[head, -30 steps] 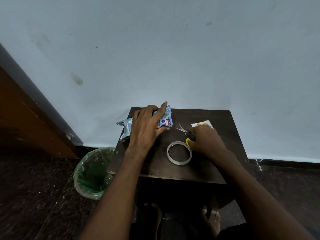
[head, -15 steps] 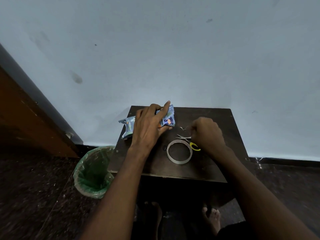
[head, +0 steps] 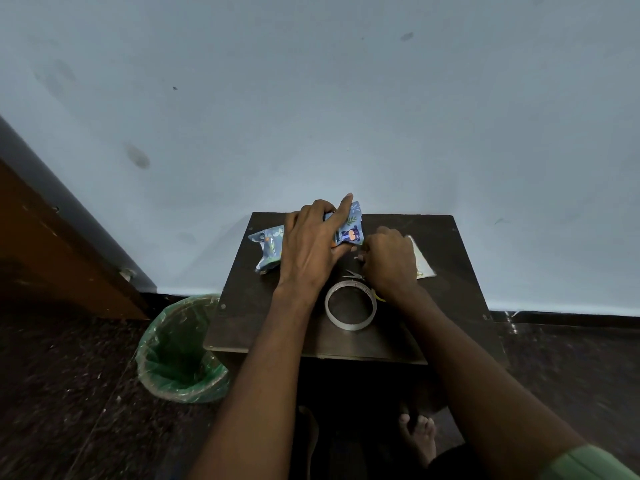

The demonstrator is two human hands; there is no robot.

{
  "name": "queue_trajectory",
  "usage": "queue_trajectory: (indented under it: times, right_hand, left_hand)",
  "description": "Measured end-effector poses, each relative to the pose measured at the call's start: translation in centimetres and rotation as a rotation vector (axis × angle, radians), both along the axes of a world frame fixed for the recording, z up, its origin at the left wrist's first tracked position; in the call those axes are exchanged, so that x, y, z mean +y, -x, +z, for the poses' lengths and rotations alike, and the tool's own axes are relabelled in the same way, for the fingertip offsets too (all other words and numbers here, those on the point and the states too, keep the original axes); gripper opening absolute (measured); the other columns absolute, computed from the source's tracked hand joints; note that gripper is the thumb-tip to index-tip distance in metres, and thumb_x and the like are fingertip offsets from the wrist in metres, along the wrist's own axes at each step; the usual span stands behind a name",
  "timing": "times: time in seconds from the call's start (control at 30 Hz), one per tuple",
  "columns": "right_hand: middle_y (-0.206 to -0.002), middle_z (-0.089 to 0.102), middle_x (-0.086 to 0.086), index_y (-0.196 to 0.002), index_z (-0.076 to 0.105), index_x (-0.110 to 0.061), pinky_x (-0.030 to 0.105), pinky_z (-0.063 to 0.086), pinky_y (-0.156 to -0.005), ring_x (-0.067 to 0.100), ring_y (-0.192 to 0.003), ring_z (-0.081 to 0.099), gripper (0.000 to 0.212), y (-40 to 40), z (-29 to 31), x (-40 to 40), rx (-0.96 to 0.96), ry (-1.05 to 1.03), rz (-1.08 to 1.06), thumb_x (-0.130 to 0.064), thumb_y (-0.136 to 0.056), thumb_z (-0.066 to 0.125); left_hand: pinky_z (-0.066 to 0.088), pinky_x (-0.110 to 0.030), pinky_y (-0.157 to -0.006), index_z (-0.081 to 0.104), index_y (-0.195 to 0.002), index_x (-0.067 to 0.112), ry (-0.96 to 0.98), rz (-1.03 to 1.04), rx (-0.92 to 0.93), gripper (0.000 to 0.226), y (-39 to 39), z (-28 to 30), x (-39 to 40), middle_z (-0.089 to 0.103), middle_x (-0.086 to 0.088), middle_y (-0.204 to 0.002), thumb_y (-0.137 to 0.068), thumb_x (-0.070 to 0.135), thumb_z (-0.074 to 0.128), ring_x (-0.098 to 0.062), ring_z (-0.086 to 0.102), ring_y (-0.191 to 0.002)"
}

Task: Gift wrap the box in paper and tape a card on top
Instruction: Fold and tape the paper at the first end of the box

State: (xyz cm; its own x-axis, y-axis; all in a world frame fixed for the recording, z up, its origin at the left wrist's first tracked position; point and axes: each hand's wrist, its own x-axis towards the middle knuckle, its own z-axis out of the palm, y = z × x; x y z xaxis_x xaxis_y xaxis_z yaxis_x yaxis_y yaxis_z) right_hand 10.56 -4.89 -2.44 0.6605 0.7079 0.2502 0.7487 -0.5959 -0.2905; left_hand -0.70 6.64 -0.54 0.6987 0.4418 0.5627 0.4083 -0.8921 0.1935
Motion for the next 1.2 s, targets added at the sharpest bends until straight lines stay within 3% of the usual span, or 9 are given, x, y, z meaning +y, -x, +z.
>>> queue_trajectory:
  times: [0.1, 0.23, 0.37, 0.53, 0.73, 0.93, 1.0, 1.13, 1.2]
  right_hand:
    - [-0.100, 0.063, 0.006, -0.090, 0.074, -0.019, 0.038, 0.036, -0.081, 0.028, -0.099, 0.057, 0.008, -1.6, 0.3, -1.0, 0.046, -0.076, -0.051, -0.014, -0.091, 0.068]
    - [-0.097, 0.069, 0.004, -0.085, 0.078, -0.025, 0.045, 0.051, -0.087, 0.027, -0.096, 0.064, 0.012, -6.0, 0.8, -2.5, 0.079, -0.238, -0.213, -0.016, -0.090, 0.073]
    - [-0.099, 0.073, 0.005, -0.087, 0.080, -0.023, 0.046, 0.050, -0.086, 0.028, -0.094, 0.066, 0.011, -8.9, 0.5, -3.1, 0.123, -0.298, -0.322, -0.019, -0.093, 0.072]
    - [-0.108, 0.078, 0.003, -0.099, 0.084, -0.020, 0.035, 0.047, -0.089, 0.025, -0.103, 0.068, 0.021, -10.0, -0.5, -3.0, 0.219, -0.267, -0.241, -0.009, -0.094, 0.067]
    - [-0.122, 0.076, 0.005, -0.114, 0.080, -0.015, 0.046, 0.051, -0.106, 0.026, -0.117, 0.066, 0.029, -10.6, -0.6, -3.8, 0.358, -0.328, -0.216, -0.003, -0.095, 0.062]
    - [-0.113, 0.078, 0.005, -0.114, 0.078, -0.012, 0.036, 0.054, -0.098, 0.022, -0.107, 0.069, 0.036, -9.4, 0.2, -4.6, 0.322, -0.421, -0.205, 0.005, -0.093, 0.055]
    - [-0.112, 0.078, 0.003, -0.111, 0.079, -0.014, 0.034, 0.053, -0.095, 0.021, -0.105, 0.069, 0.036, -9.0, 0.5, -4.8, 0.274, -0.404, -0.191, 0.006, -0.092, 0.056]
    - [-0.118, 0.076, 0.003, -0.108, 0.080, -0.017, 0.043, 0.053, -0.099, 0.024, -0.114, 0.066, 0.031, -9.1, 0.3, -5.2, 0.224, -0.273, -0.185, 0.001, -0.093, 0.059]
    - [-0.118, 0.076, 0.003, -0.110, 0.080, -0.015, 0.034, 0.051, -0.096, 0.021, -0.113, 0.066, 0.029, -9.1, 0.4, -5.1, 0.235, -0.274, -0.155, 0.000, -0.094, 0.062]
  left_hand:
    - [0.034, -0.037, -0.100, 0.047, -0.160, 0.029, 0.010, 0.006, 0.001, 0.089, -1.1, -0.1, -0.9, 0.061, -0.004, -0.119, -0.082, 0.042, 0.088, -0.026, 0.059, -0.110]
    - [0.030, -0.034, -0.097, 0.045, -0.161, 0.024, 0.020, 0.000, 0.012, 0.097, -2.5, 0.0, -1.9, 0.063, -0.004, -0.119, -0.078, 0.047, 0.091, -0.026, 0.060, -0.108]
    - [0.034, -0.037, -0.101, 0.038, -0.165, 0.021, 0.054, -0.020, 0.057, 0.103, -3.1, 0.1, -2.6, 0.064, -0.007, -0.125, -0.080, 0.048, 0.090, -0.028, 0.060, -0.113]
    - [0.038, -0.039, -0.101, 0.037, -0.165, 0.020, 0.022, -0.010, 0.064, 0.105, -3.6, -0.1, -2.7, 0.064, -0.006, -0.122, -0.079, 0.048, 0.091, -0.028, 0.060, -0.111]
    - [0.035, -0.037, -0.100, 0.038, -0.164, 0.022, 0.004, -0.007, 0.071, 0.105, -3.9, -0.5, -2.8, 0.064, -0.004, -0.120, -0.078, 0.050, 0.090, -0.026, 0.060, -0.109]
    - [0.036, -0.038, -0.100, 0.037, -0.165, 0.020, 0.008, -0.014, 0.079, 0.105, -3.7, -0.6, -2.8, 0.064, -0.005, -0.121, -0.079, 0.052, 0.089, -0.026, 0.060, -0.109]
    - [0.037, -0.038, -0.100, 0.037, -0.165, 0.020, 0.021, -0.016, 0.079, 0.105, -3.5, -0.6, -2.8, 0.064, -0.005, -0.121, -0.079, 0.052, 0.089, -0.027, 0.061, -0.110]
    - [0.034, -0.036, -0.100, 0.036, -0.165, 0.021, 0.039, -0.033, 0.074, 0.105, -3.4, -0.1, -2.7, 0.064, -0.005, -0.123, -0.080, 0.053, 0.088, -0.026, 0.060, -0.112]
    - [0.033, -0.035, -0.100, 0.035, -0.166, 0.022, 0.043, -0.055, 0.065, 0.106, -3.3, 0.1, -2.5, 0.063, -0.004, -0.123, -0.080, 0.054, 0.087, -0.026, 0.060, -0.112]
